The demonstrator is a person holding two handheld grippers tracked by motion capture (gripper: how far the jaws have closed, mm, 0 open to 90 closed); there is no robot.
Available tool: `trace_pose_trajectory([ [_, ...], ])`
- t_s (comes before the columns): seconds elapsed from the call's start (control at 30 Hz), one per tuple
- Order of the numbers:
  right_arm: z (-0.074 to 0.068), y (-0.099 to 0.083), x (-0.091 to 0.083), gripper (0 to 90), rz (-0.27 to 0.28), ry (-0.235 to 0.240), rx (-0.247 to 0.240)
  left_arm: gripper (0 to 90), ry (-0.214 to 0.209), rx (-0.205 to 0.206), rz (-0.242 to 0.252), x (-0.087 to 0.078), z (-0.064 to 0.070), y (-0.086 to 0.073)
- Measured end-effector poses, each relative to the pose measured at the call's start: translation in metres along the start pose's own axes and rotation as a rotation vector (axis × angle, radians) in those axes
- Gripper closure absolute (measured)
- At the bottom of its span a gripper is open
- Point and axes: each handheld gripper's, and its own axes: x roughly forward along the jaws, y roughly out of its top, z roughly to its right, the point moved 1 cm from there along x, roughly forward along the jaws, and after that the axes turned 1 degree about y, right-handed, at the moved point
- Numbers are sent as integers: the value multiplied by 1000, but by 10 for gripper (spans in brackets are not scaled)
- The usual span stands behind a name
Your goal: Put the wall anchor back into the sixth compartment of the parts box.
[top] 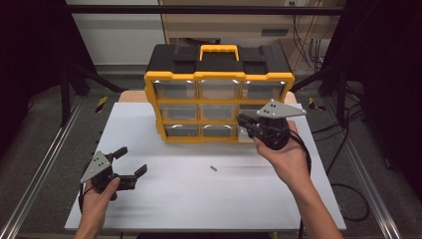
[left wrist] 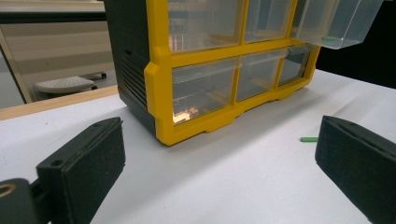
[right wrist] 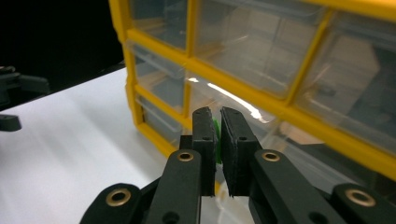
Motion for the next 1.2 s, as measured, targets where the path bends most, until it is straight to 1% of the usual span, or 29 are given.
trace_pose_trajectory([
  [0.03, 3, 2, -2, 849, 4, -11, 5, 18, 0, 0, 0, 0, 0, 0],
  [0.1, 8, 3, -5, 849, 10, -14, 14, 18, 0, 0, 0, 0, 0, 0],
  [0.43, 31, 6, -17, 849, 21, -58, 44, 18, 0, 1, -1, 0, 0, 0],
  [0.63, 42, 4, -20, 849, 6, -86, 54, 18, -1, 1, -3, 0, 1, 0],
  [0.77, 49, 3, -21, 849, -2, -96, 58, 17, 0, 2, -2, 0, 1, 0],
  [1.03, 57, 1, -22, 849, -18, -112, 64, 18, 0, 2, -2, 0, 1, 0],
  [1.2, 60, -3, -20, 848, -42, -117, 68, 18, 0, 2, -2, 0, 0, 0],
])
